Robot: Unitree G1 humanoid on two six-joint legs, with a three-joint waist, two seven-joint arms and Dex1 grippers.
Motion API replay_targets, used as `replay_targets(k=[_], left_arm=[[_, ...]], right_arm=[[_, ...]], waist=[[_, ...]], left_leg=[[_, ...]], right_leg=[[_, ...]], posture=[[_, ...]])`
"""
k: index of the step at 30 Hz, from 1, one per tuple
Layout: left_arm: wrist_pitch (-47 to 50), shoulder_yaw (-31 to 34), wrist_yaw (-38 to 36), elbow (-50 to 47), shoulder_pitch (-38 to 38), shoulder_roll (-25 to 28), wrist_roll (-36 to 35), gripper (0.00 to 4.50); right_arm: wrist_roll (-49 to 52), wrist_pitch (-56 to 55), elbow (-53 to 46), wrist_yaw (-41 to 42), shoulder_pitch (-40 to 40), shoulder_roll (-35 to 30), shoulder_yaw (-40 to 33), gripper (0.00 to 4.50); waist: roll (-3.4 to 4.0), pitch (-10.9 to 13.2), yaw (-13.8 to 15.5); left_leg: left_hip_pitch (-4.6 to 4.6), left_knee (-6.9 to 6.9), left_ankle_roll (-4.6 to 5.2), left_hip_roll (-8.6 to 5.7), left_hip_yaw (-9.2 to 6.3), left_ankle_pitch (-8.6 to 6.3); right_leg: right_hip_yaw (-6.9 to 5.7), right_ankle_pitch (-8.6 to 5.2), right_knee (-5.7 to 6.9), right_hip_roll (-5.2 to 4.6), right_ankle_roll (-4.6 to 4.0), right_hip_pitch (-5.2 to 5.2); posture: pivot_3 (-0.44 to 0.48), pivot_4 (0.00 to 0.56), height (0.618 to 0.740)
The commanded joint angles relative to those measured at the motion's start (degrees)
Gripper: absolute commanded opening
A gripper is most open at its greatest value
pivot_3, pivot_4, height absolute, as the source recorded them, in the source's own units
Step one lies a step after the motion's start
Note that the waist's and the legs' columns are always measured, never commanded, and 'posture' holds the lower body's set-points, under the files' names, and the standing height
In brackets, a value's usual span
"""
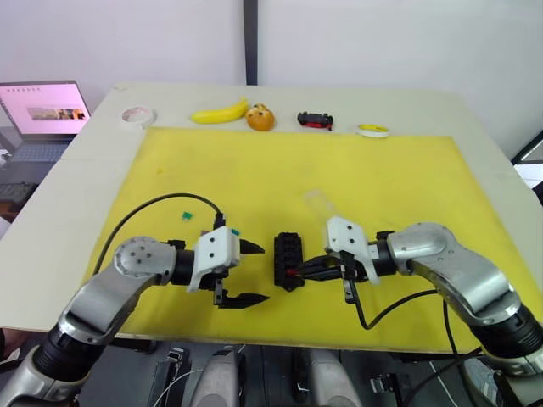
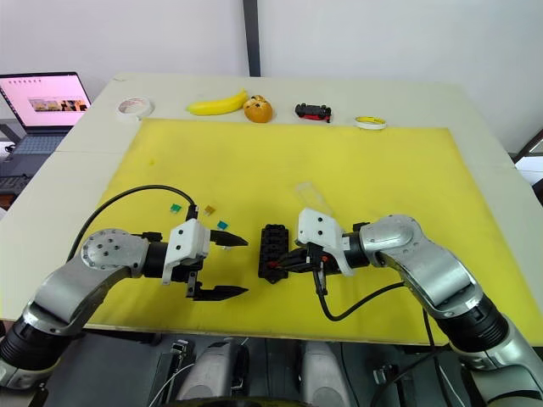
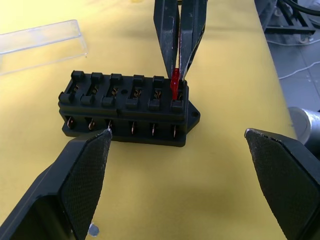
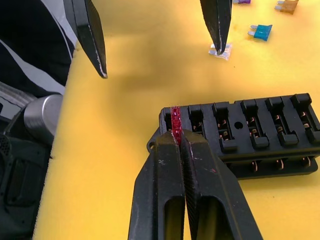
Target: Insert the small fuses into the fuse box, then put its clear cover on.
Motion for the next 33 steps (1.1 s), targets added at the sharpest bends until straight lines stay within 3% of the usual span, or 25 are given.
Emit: replay_targets(k=[1, 21, 33], left_arm=[[0.08, 0.39, 0.33, -1.54, -0.64, -0.09, -0.31, 4.5], [-0.27, 0.31, 0.6, -1.66, 0.24, -0.5, -0.1, 4.5], [0.56, 0.68, 0.3, -1.23, -0.95, -0.13, -0.66, 4.5]], right_arm=[[-1.01, -0.71, -2.7, -0.18, -0.46, -0.63, 0.7, 0.04], [-9.53, -9.46, -3.11, -0.08, 0.3, -2.39, 3.76, 0.04], [-9.3, -7.01, -3.78, -1.29, 0.43, -1.71, 3.41, 0.04]], waist=[[0.0, 0.0, 0.0], [0.0, 0.0, -0.02], [0.0, 0.0, -0.01]], left_leg=[[0.0, 0.0, 0.0, 0.0, 0.0, 0.0], [0.01, 0.0, 0.0, 0.0, 0.0, 0.0], [0.01, 0.0, 0.0, 0.0, 0.0, 0.0]], right_leg=[[0.0, 0.0, 0.0, 0.0, 0.0, 0.0], [0.0, 0.0, 0.0, 0.01, 0.0, 0.0], [0.0, 0.0, 0.0, 0.01, -0.01, 0.0]], posture=[[0.0, 0.15, 0.737], [0.0, 0.15, 0.737], [0.0, 0.15, 0.737]])
